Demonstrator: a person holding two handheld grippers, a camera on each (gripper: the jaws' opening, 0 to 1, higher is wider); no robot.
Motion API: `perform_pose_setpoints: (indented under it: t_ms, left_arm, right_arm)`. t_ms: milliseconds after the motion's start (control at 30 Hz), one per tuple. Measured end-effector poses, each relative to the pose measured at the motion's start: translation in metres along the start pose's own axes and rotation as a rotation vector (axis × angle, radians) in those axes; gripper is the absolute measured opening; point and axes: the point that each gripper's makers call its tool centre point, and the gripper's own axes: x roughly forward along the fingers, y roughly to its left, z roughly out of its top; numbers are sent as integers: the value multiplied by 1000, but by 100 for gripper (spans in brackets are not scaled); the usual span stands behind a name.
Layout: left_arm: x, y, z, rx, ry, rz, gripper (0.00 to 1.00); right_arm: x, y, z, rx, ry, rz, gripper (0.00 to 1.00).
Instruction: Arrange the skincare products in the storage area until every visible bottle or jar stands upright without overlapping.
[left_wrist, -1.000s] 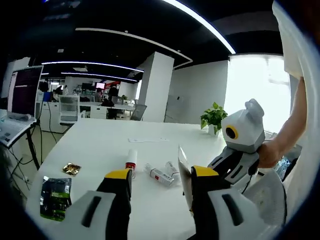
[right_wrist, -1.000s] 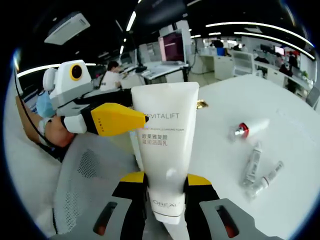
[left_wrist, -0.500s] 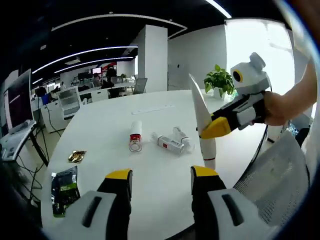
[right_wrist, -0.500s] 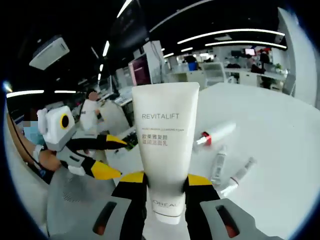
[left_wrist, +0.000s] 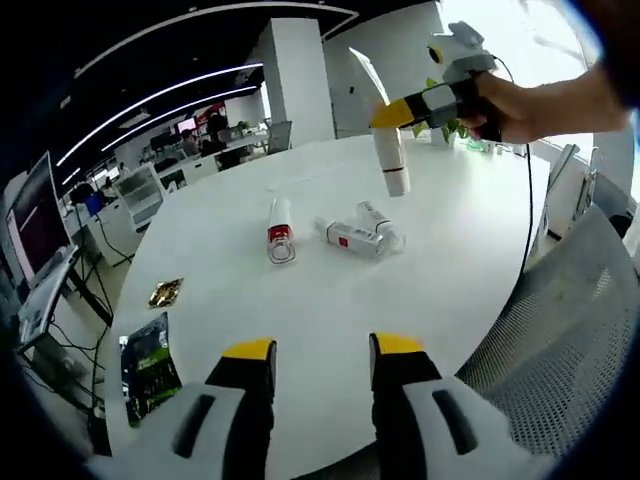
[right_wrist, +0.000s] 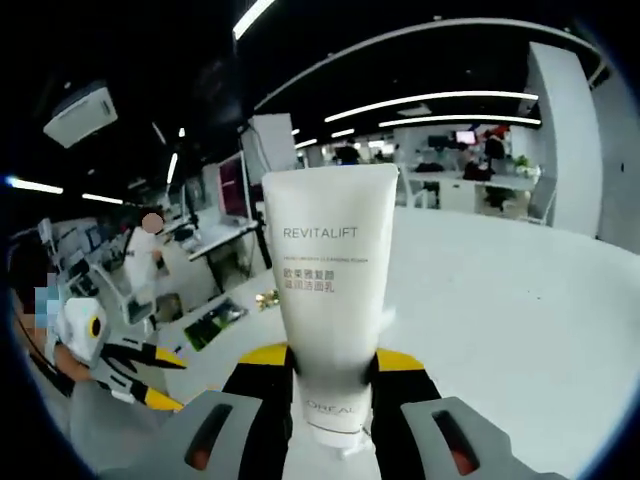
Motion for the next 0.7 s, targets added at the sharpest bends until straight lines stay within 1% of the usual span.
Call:
perform_pose_setpoints:
  t_ms: [67,167,233,300,333,367,433,533,600,700]
  left_arm:
    - [0,-1,-1,-12,4,-5,30]
    - [-1,2,-2,-14,7,7,29]
    - [-1,5,-3,-40,13,15,29]
    - [-3,9,1,-90,-13,23,28]
    - [-4,11,1,-96,-15,26,27]
    - [-3,11,-1,-93,-8,26,27]
    - [-1,10,-8,-91,26,27,27]
    - [-1,10,-10,-86,32,29,26]
    - [-1,6,-11,-95,37,11,27]
    - [-1,6,-10,-86,30,13,25]
  right_arm:
    - [4,0,6,-37,-6,-6,24]
    - [12,3,7,-58,-11,-1,24]
    - [19,0,9,-72,-8,-16,24]
    - [24,-3,13,-74,-13,-26,24]
    - [26,-5,15,-74,-21,-30,24]
    - [30,-9,19,-82,-35,-37,24]
    - [37,-15,23,-89,-40,-43,24]
    - [47,-22,24,-101,-38,-52,24]
    - [55,-30,23,-111,-33,-64,24]
    - [64,-40,20,-108,-26,-80,24]
